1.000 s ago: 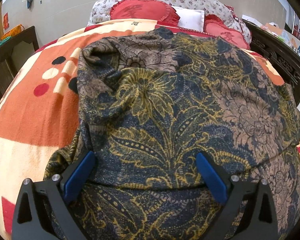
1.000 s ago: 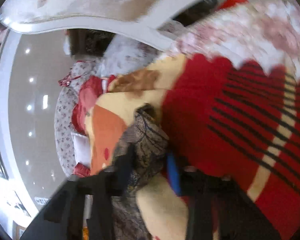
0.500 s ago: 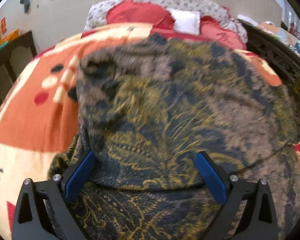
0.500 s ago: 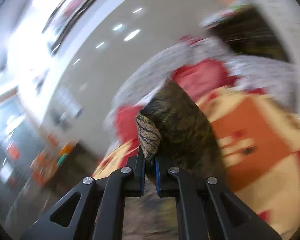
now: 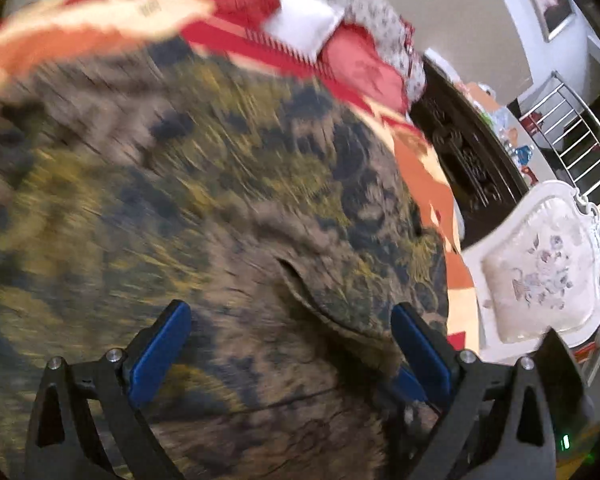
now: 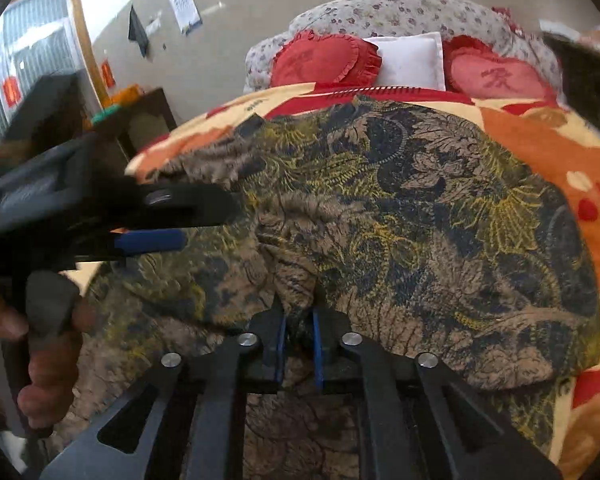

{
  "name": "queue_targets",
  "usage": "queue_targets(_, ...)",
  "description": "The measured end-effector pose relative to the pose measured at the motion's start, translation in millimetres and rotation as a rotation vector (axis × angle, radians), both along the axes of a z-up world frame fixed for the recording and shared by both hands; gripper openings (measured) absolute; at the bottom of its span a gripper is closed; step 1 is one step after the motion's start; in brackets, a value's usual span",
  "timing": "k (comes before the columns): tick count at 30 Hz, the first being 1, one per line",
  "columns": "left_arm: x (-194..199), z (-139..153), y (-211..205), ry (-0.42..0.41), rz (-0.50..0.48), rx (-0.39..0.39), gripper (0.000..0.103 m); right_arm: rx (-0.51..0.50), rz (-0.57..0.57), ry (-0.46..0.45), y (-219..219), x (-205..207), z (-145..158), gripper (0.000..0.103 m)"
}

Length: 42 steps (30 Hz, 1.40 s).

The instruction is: Fold small clothes

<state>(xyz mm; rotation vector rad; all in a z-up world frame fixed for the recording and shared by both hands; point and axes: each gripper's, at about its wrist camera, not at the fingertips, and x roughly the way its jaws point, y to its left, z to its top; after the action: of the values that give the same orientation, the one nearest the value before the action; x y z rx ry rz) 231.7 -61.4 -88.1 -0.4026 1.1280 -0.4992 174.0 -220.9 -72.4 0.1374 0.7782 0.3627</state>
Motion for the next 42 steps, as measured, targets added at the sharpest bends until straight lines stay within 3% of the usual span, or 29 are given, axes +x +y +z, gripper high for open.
queue_targets(2,2,-9,-11,0.026,-0.031,-0.017,0.101,-0.036,0.013,-0.003,3,-10,1,0.030)
queue_targets(7,-2,-10,-32,0.002,-0.091,-0.070,0.100,-0.148,0.023,-0.011,-2,-42,0,0.031)
queue_targets(9,-9,-9,-34,-0.020,-0.099,-0.090,0.098,-0.150,0.026,-0.023,-7,-60,-4,0.031)
queue_targets(12,-15,-9,-31,-0.035,-0.063,-0.074,0.077,-0.159,-0.014,-0.014,-13,-77,-18,0.031)
queue_targets(16,-16,-9,-23,-0.022,0.025,0.020,0.024,-0.187,-0.099,-0.029,-20,-83,-24,0.031)
queue_targets(17,-17,-8,-21,-0.020,0.037,0.030,0.015,-0.197,-0.109,-0.025,-21,-82,-25,0.031)
queue_targets(19,-23,0,-20,-0.044,0.026,0.019,0.009,-0.213,-0.108,-0.023,-19,-81,-27,0.031)
queue_targets(23,-44,43,-10,-0.177,-0.031,-0.008,0.007,-0.226,-0.111,-0.029,-18,-77,-28,0.031)
queue_targets(26,-48,75,14,-0.255,-0.007,0.004,0.007,-0.229,-0.113,-0.032,-16,-81,-28,0.031)
queue_targets(31,-42,107,73,-0.352,0.065,0.117,0.007,-0.230,-0.114,-0.032,-15,-81,-29,0.031)
queue_targets(34,-30,99,107,-0.332,0.131,0.194,0.007,-0.231,-0.114,-0.033,-15,-81,-29,0.031)
queue_targets(38,-10,68,127,-0.269,0.178,0.285,0.007,-0.229,-0.114,-0.032,-16,-81,-29,0.031)
queue_targets(42,-7,40,139,-0.237,0.226,0.307,0.007,-0.220,-0.114,-0.029,-17,-80,-30,0.031)
